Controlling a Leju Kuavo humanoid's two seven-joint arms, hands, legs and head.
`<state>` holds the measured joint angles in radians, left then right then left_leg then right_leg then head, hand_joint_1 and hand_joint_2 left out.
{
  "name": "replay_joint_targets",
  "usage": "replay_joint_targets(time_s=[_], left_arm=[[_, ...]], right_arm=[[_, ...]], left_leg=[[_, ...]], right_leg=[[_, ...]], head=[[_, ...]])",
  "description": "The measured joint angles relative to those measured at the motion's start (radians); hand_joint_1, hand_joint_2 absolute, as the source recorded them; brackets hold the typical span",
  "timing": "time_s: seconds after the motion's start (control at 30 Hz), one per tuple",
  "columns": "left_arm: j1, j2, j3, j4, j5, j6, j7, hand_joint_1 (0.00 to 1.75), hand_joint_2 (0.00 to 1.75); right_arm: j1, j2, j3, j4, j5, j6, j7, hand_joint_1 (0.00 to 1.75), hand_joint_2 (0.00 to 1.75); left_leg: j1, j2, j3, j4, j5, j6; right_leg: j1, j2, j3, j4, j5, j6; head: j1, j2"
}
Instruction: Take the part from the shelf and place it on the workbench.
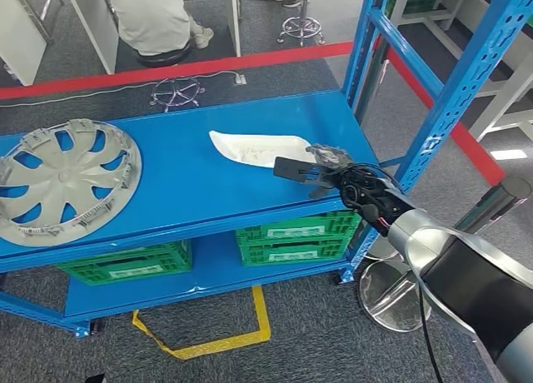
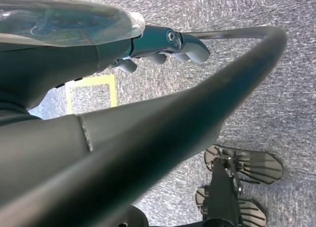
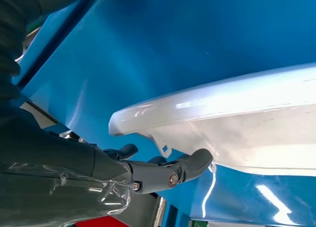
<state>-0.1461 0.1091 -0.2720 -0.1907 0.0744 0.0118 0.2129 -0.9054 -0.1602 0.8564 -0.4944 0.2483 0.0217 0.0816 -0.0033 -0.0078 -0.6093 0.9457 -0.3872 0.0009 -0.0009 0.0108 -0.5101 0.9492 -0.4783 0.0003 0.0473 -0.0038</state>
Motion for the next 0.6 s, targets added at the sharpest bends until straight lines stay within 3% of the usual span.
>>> replay_joint_targets(time_s=[0.6], left_arm=[[0.001, -0.001, -0.003, 0.000, 0.017, 0.000, -0.002, 0.00, 0.00]], right_arm=[[-0.009, 0.000, 0.005, -0.009, 0.057, 0.003, 0.050, 0.00, 1.75]], left_leg=[[0.000, 0.000, 0.000, 0.000, 0.000, 0.000]], right_leg=[[0.000, 0.000, 0.001, 0.000, 0.000, 0.000]], head=[[0.000, 0.000]])
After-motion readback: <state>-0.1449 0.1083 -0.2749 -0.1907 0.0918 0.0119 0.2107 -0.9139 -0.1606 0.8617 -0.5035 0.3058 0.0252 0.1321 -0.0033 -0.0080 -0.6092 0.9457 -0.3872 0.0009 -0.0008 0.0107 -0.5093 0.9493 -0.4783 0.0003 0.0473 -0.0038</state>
